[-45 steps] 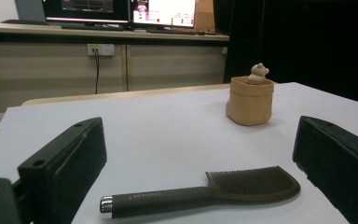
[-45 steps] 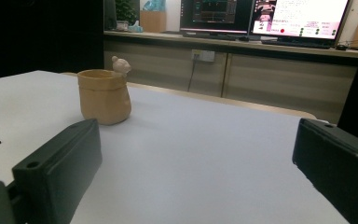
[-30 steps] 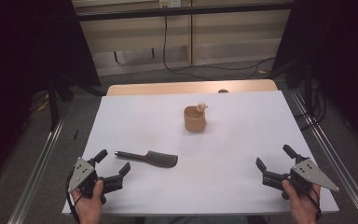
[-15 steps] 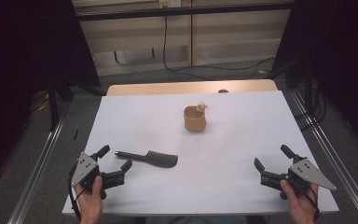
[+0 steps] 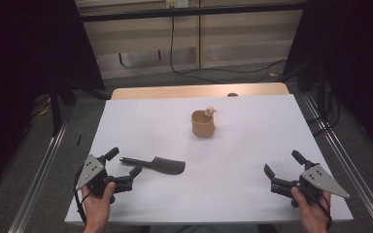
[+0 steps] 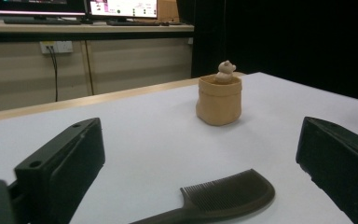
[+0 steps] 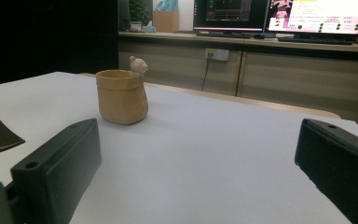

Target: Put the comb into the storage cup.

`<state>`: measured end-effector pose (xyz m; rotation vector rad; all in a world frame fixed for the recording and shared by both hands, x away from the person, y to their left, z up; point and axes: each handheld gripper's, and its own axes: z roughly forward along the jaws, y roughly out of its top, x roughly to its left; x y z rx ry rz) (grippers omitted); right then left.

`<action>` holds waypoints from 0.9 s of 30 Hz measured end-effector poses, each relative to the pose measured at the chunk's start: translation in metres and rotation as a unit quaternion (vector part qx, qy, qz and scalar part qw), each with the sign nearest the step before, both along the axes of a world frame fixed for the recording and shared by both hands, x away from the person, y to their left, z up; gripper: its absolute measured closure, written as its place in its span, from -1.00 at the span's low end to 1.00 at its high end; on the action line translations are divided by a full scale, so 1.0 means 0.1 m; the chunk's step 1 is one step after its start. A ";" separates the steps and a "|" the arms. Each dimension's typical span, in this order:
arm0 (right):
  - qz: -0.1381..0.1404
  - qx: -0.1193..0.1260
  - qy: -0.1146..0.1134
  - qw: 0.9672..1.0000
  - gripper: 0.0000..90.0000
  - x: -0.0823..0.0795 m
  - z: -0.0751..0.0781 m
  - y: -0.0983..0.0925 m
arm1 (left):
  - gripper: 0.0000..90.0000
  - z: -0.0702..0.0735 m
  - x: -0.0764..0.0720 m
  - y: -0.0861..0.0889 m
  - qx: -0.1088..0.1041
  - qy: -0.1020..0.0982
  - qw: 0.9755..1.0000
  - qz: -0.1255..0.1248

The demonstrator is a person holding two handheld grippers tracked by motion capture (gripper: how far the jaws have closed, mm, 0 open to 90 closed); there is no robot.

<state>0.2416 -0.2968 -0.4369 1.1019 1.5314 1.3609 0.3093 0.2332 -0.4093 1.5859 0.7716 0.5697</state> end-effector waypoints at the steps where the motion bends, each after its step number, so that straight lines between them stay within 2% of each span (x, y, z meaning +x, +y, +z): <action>1: 0.000 -0.001 0.000 1.000 -1.00 0.00 0.00 0.00 | -0.98 0.01 0.01 0.00 0.008 -0.005 1.000 -0.001; 2: 0.000 0.000 -0.001 1.000 -1.00 0.01 0.00 0.00 | -0.98 0.04 0.04 -0.01 -0.002 -0.005 1.000 -0.003; 4: 0.000 -0.001 0.000 1.000 -1.00 0.01 0.00 0.00 | -0.97 0.05 0.06 -0.02 -0.005 -0.004 1.000 0.001; 6: 0.001 0.000 0.000 1.000 -1.00 0.01 0.00 0.00 | -0.98 0.06 0.11 -0.04 0.003 0.001 1.000 -0.005; 12: 0.002 0.002 -0.001 1.000 -1.00 0.00 0.00 0.00 | -0.97 0.05 0.19 -0.07 0.007 0.005 1.000 -0.012; 16: -0.001 0.005 -0.004 1.000 -1.00 0.01 0.00 0.00 | -0.94 0.06 0.27 -0.03 0.018 -0.001 1.000 0.005; 24: 0.000 0.007 0.002 1.000 -1.00 0.02 -0.01 0.00 | -0.96 0.06 0.40 -0.02 0.016 -0.011 1.000 0.024; 25: -0.001 0.006 0.003 1.000 -1.00 0.02 -0.01 0.00 | -0.95 0.03 0.45 -0.03 0.015 -0.020 0.999 0.028; 26: -0.001 0.006 0.003 1.000 -1.00 0.02 -0.01 0.00 | -0.95 0.03 0.45 -0.03 0.015 -0.020 0.999 0.028; 27: 0.001 0.006 0.002 1.000 -1.00 0.01 -0.01 0.00 | -0.95 0.00 0.49 -0.04 0.032 -0.015 0.999 0.028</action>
